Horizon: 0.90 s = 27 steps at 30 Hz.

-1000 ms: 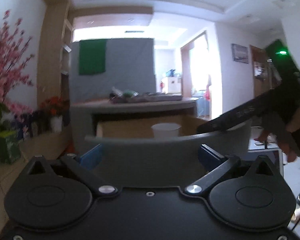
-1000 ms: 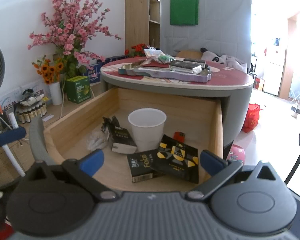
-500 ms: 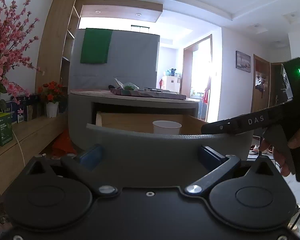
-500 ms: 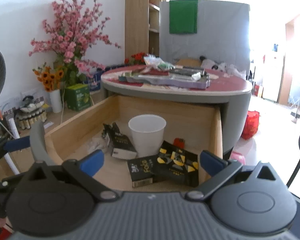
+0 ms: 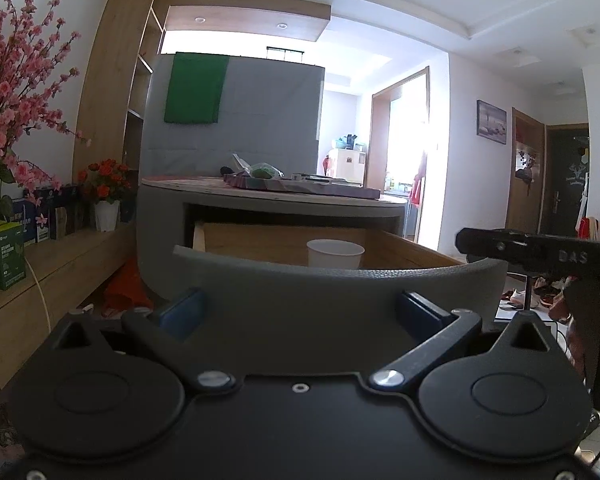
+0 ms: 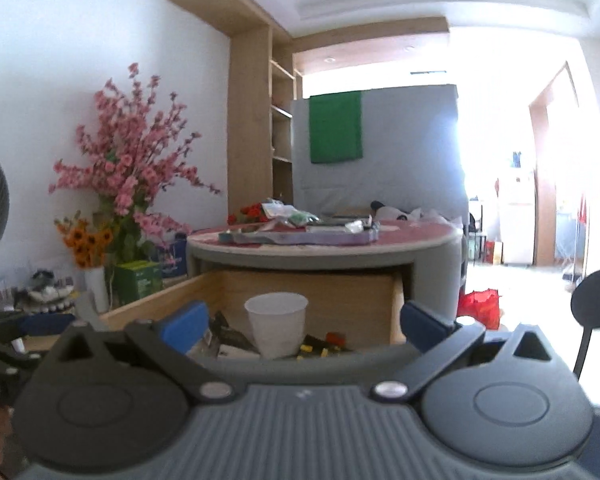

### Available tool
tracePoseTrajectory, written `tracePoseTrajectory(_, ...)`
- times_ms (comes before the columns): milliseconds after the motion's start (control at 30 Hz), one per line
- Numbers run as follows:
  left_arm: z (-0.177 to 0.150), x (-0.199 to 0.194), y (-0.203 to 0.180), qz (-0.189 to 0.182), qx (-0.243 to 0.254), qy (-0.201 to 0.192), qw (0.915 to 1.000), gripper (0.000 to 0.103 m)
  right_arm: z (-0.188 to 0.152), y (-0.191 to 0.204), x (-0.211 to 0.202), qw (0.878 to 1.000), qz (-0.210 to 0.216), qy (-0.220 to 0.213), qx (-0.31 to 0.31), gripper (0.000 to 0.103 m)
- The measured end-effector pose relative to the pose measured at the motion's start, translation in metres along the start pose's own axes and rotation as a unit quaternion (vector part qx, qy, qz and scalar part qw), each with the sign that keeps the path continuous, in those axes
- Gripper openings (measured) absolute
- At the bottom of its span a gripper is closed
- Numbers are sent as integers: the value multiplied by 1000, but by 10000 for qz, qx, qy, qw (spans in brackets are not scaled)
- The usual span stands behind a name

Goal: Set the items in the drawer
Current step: 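Push the drawer closed with the left tool while the right tool backs away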

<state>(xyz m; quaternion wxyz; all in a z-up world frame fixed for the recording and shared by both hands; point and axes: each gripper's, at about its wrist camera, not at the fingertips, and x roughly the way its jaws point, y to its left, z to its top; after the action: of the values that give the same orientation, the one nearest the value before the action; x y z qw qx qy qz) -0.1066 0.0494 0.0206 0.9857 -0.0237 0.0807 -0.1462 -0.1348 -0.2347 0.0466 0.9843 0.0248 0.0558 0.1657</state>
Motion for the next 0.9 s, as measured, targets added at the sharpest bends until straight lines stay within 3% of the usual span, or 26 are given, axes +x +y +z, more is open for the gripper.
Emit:
tracePoseTrajectory(267,1,9,-2,69,25,18,10000,103,-12,0,-3,9994,-151,-276,-149,102)
tracePoseTrajectory(900,-5,23,-8,207,-65,-28,9998,103,-19,-3,21,9997,-149,-180,73,102)
